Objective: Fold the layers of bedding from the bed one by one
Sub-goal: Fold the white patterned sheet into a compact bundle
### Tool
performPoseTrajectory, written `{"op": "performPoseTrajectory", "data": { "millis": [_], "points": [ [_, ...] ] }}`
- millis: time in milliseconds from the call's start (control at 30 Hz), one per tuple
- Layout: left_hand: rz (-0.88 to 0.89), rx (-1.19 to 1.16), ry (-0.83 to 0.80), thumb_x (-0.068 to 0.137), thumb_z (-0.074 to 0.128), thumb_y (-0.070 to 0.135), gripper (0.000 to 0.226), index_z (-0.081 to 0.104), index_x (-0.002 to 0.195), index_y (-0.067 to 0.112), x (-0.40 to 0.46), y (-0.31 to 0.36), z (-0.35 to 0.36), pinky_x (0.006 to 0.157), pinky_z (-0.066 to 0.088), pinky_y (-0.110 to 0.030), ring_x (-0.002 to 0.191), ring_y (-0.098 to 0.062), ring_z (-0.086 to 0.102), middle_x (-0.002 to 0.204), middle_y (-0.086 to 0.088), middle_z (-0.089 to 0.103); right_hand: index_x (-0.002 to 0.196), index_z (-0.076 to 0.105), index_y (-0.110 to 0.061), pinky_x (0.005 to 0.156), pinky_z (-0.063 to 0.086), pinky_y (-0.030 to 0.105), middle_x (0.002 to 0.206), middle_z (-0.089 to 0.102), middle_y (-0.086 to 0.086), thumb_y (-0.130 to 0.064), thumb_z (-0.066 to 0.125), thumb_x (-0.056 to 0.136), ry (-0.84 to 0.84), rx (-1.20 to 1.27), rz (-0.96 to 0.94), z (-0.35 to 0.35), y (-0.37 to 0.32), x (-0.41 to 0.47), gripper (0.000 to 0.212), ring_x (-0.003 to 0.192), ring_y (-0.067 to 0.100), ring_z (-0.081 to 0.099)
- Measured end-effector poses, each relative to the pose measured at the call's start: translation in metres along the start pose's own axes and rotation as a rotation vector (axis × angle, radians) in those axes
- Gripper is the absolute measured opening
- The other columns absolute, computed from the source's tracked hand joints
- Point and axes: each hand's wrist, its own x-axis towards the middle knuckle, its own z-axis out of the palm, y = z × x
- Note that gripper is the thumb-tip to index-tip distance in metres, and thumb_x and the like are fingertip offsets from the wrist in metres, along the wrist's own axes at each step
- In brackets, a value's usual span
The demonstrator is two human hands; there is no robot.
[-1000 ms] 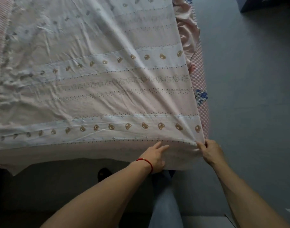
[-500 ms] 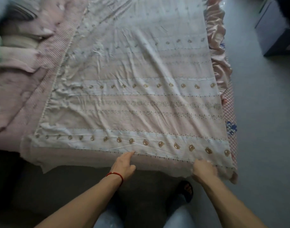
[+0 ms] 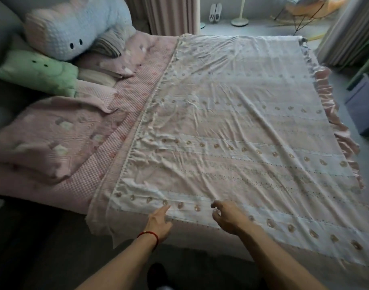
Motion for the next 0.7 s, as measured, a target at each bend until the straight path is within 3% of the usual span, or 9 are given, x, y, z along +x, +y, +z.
{"op": "performPoseTrajectory", "data": {
  "millis": [300,400,567,633,700],
  "points": [
    [-0.27,-0.065,-0.012,0.095,0.057,0.023,0.067,0.031,0.156,0.023,0.029,-0.105,-0.084,0.111,0.037,-0.036,0.141,-0.03,0.04,0.157,-0.01,0.038,0.144,0.054,-0.021,0.105,0.043,0.034,0.147,0.055,0.006,-0.027,0.05,0.103,-0.121,-0.057,-0.131,0.072,-0.108,0.061,0.042,0.131,0.024,0.053],
    [-0.331,-0.108,0.018,0.095,0.058,0.023,0.066,0.032,0.156,0.024,0.046,-0.124,-0.089,0.111,0.039,-0.037,0.141,-0.03,0.04,0.158,-0.009,0.037,0.148,0.049,-0.023,0.107,0.042,0.036,0.152,0.05,0.007,-0.023,0.051,0.1,-0.215,-0.084,-0.154,0.095,-0.119,0.097,0.047,0.135,0.027,0.05],
    [-0.383,-0.175,0.059,0.094,0.061,0.027,0.068,0.031,0.156,0.023,0.097,-0.159,-0.101,0.111,0.039,-0.037,0.141,-0.029,0.04,0.157,-0.006,0.038,0.156,0.036,-0.021,0.114,0.034,0.033,0.166,0.026,0.005,-0.02,0.055,0.099,-0.279,-0.151,-0.16,0.129,-0.131,0.148,0.06,0.146,0.027,0.039],
    [-0.37,-0.206,0.115,0.089,0.063,0.032,0.071,0.034,0.153,0.024,0.122,-0.173,-0.106,0.111,0.039,-0.037,0.14,-0.031,0.041,0.154,-0.004,0.041,0.157,0.033,-0.02,0.115,0.032,0.033,0.165,0.025,0.005,-0.021,0.055,0.1,-0.271,-0.165,-0.15,0.14,-0.13,0.16,0.061,0.147,0.026,0.036],
    [-0.378,-0.254,0.149,0.089,0.064,0.036,0.08,0.024,0.157,0.023,0.151,-0.188,-0.109,0.117,0.033,-0.042,0.146,-0.031,0.033,0.161,-0.004,0.03,0.158,0.032,-0.02,0.115,0.03,0.03,0.164,0.026,0.003,-0.024,0.055,0.101,-0.258,-0.173,-0.165,0.149,-0.127,0.169,0.062,0.148,0.023,0.033]
  ]
}}
